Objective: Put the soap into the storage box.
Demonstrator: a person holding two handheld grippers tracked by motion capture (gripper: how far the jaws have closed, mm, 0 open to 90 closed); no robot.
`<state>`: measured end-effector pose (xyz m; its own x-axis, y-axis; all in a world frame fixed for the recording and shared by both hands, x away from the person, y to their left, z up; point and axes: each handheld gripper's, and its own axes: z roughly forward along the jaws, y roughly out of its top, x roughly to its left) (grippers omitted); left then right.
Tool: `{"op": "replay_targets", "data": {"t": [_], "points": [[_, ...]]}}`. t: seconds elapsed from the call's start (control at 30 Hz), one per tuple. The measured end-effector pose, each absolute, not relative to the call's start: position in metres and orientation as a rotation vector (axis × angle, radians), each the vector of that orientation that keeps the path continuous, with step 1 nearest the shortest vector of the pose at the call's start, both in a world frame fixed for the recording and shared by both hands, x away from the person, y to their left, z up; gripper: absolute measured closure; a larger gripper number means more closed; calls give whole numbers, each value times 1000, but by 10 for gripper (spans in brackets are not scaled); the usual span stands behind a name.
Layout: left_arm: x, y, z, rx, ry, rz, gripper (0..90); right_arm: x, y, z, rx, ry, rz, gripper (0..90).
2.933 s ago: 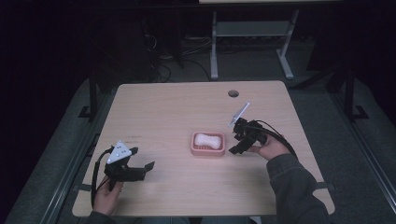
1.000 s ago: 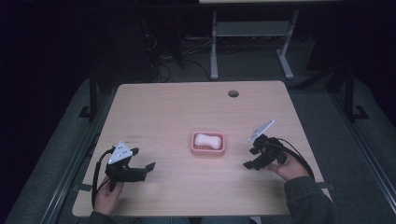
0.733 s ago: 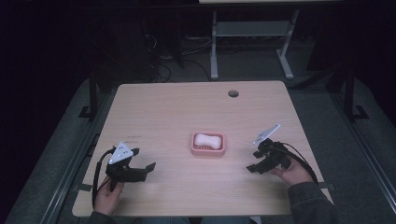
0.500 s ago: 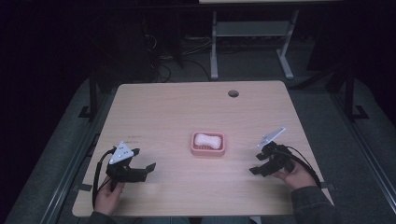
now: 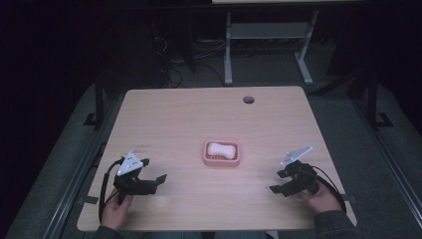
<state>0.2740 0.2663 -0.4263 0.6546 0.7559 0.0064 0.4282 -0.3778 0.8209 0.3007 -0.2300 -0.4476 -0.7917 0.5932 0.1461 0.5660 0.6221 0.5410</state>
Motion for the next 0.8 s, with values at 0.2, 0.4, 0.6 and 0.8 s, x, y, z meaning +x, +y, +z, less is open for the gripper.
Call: {"op": "replay_targets", "data": {"t": [0.2, 0.4, 0.6, 0.8], "points": [[274, 265, -426, 2019, 916, 486, 146, 291, -235, -452, 1009, 2767, 920, 309], [273, 264, -427, 2029, 909, 473, 146, 279, -241, -455, 1035, 2734, 951, 303], [273, 263, -427, 2025, 910, 467, 145, 266, -249, -457, 1080, 2679, 1006, 287], [274, 264, -427, 2025, 908, 473, 146, 258, -250, -455, 1094, 2646, 1027, 257]]}}
